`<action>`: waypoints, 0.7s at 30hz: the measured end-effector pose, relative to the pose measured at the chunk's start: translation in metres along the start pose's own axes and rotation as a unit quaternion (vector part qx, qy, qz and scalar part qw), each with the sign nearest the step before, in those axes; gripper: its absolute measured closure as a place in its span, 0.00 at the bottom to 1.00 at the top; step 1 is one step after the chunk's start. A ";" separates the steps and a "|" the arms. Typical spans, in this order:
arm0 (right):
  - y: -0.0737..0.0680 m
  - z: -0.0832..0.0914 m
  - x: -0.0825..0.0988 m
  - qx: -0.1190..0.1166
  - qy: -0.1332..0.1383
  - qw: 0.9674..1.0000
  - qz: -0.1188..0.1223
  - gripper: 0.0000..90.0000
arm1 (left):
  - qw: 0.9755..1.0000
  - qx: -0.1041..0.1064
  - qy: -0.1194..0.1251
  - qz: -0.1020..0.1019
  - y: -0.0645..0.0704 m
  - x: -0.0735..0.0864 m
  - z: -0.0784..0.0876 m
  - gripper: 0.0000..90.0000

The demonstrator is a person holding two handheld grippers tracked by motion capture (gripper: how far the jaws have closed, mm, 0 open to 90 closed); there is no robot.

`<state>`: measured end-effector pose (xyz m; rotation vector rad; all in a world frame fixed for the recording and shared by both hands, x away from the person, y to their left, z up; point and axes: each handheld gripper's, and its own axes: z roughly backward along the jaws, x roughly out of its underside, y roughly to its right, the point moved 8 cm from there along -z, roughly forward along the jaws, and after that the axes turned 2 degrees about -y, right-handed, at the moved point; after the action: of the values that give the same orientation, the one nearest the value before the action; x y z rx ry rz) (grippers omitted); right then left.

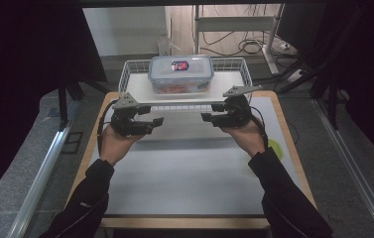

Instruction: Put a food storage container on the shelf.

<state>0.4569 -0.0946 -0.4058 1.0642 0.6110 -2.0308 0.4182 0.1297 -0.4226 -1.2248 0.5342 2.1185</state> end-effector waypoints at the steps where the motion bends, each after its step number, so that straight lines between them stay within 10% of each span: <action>1: -0.002 0.000 0.003 -0.002 -0.001 1.000 -0.001 0.42 | 1.000 -0.003 0.000 -0.002 0.002 0.003 0.001 0.33; 21: -0.021 0.001 0.070 0.008 -0.025 0.999 0.018 0.14 | 1.000 0.005 -0.022 -0.007 0.035 0.060 -0.002 0.07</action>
<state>0.4134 -0.1102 -0.4625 1.0233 0.5468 -2.0290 0.3728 0.1219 -0.4743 -1.1707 0.5143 2.1239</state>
